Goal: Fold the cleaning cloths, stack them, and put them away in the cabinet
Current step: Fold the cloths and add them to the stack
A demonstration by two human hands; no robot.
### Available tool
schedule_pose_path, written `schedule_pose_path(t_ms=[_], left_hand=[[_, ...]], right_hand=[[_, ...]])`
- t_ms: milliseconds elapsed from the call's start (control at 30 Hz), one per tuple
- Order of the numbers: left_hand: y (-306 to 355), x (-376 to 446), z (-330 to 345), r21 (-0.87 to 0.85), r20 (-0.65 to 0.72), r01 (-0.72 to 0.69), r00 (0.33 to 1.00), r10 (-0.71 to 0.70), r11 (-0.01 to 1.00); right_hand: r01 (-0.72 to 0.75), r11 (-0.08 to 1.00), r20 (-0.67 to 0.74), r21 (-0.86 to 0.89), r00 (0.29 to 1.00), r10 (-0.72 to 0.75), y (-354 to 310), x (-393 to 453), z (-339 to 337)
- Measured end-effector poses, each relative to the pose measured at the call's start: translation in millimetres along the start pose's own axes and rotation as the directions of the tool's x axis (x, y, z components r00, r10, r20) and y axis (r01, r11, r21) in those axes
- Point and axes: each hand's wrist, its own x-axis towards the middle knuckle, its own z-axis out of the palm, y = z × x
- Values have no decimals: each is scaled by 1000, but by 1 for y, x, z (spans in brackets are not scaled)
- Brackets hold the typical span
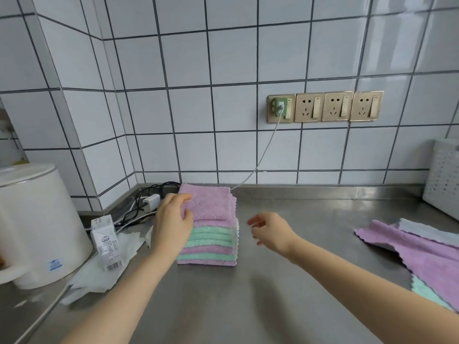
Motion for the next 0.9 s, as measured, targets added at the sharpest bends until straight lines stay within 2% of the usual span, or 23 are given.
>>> schedule_pose_path(t_ms=[100,200,400,533,667,900], left_hand=[[43,-23,19,-88,78,-71,994,78,994],[85,-56,46,-213,224,-53,969,101,976],[169,-124,112,-346,460,-64,858,229,936],[225,-154,150,-390,556,-110,763,329,914],[276,-174,177,-374,621,-161,688,376,913],[318,-188,201,-386,652,-170,645,399,906]], right_hand=[[10,993,28,-121,1000,-7,28,-39,-27],[19,952,-9,-305,1000,-23,63,-83,-66],[-81,827,-145,-556,989,0,150,-169,-157],[-147,661,-198,-736,980,-2,202,-206,-197],[-99,640,-213,-762,971,-105,237,-223,-206],[-88,598,-231,-797,959,-166,237,-210,-209]])
